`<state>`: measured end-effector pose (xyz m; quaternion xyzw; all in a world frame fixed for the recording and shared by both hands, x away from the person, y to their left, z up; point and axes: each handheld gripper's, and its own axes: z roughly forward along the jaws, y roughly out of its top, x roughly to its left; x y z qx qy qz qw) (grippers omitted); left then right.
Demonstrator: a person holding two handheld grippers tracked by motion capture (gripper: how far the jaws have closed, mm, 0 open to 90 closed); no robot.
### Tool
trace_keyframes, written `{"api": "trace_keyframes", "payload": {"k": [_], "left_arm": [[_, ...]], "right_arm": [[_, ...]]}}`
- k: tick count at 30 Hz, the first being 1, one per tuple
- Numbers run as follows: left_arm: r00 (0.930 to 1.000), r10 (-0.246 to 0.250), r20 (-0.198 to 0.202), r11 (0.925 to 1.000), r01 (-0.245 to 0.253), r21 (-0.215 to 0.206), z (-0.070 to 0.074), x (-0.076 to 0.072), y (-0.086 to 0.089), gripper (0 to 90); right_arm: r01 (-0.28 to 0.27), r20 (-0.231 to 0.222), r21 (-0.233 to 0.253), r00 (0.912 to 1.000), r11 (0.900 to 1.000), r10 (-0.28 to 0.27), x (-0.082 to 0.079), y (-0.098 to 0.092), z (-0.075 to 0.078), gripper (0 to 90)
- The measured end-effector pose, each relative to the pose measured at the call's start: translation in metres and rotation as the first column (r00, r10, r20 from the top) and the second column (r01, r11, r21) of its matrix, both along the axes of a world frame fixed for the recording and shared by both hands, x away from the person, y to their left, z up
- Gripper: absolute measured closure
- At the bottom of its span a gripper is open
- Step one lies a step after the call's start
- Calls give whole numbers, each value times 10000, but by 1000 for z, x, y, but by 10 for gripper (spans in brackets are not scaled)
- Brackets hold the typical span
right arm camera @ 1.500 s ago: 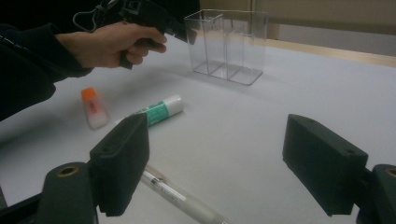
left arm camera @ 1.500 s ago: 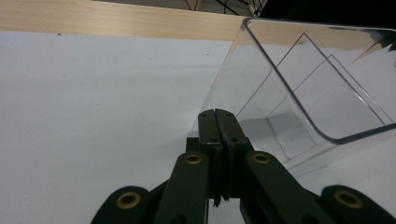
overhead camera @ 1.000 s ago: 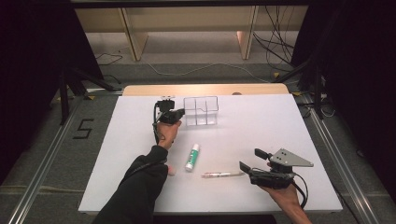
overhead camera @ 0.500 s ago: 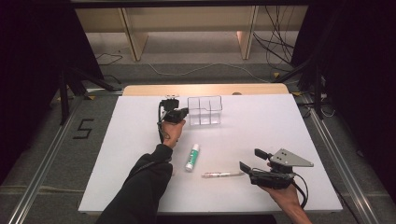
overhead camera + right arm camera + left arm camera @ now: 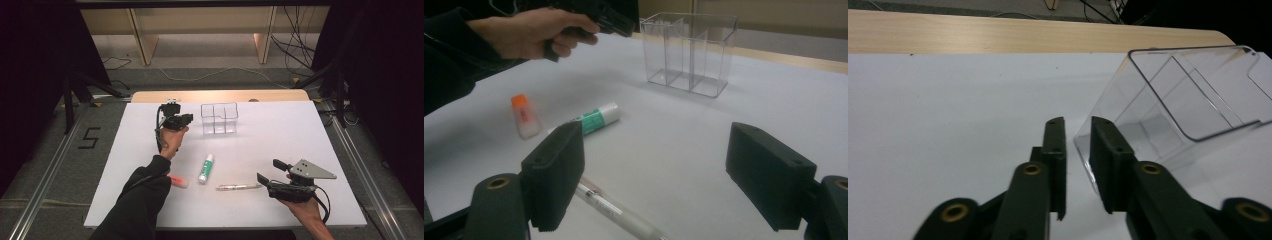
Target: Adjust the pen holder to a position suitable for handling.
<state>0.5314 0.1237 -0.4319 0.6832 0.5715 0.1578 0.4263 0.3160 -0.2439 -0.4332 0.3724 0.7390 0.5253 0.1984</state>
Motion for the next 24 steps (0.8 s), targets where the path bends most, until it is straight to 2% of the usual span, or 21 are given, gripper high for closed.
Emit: {"api": "trace_keyframes", "payload": {"k": [2, 4, 5, 8, 10, 12, 13, 15, 17, 18, 20, 23, 24], "left_arm": [[9990, -428, -95, 9990, 429, 102, 7, -6, 5, 676], [9971, -746, -144, 9964, 751, 385, 13, -13, 12, 604], [9962, -852, -183, 9960, 856, 260, 15, -16, 13, 579], [9919, -1258, -165, 9912, 1263, 391, 21, -26, 18, 498], [9883, -1513, -190, 9873, 1520, 458, 24, -32, 20, 470], [9874, -1579, -122, 9866, 1583, 387, 24, -35, 20, 430], [9836, -1799, -83, 9830, 1801, 349, 26, -41, 20, 419], [9808, -1948, -91, 9801, 1951, 379, 29, -46, 20, 393], [9755, -2198, -104, 9740, 2200, 531, 31, -51, 17, 368], [9755, -2198, -104, 9740, 2200, 531, 31, -51, 17, 357], [9683, -2496, -78, 9659, 2496, 685, 34, -59, 13, 341], [9647, -2634, -9, 9619, 2627, 756, 36, -67, 8, 320], [9615, -2747, -14, 9581, 2738, 841, 37, -69, 7, 316]], "right_arm": [[-4, -20, -17, 10000, 10000, 4, 0, 0, 0, 243], [8, -27, -23, 10000, 10000, -8, 0, 1, 0, 243], [-4, 8, -36, 10000, 10000, 4, 0, 1, 0, 243], [1, -9, -24, 10000, 10000, -1, 0, 1, 0, 243], [5, -4, -27, 10000, 10000, -5, 0, 1, 0, 243], [-3, -12, -20, 10000, 10000, 3, 0, 1, 0, 243], [-6, -37, -18, 10000, 10000, 6, 0, 1, 0, 243], [-11, -16, -21, 10000, 10000, 11, 0, 1, 0, 243], [6, -26, -6, 10000, 10000, -6, 0, 1, 0, 243], [25, -53, 5, 10000, 10000, -25, 0, 1, 0, 243], [8, -24, -12, 10000, 10000, -8, 0, 1, 0, 243], [9, 5, 11, 10000, 10000, -9, 0, 0, 0, 243], [12, 19, 3, 10000, 10000, -12, -1, 0, 0, 243]]}}
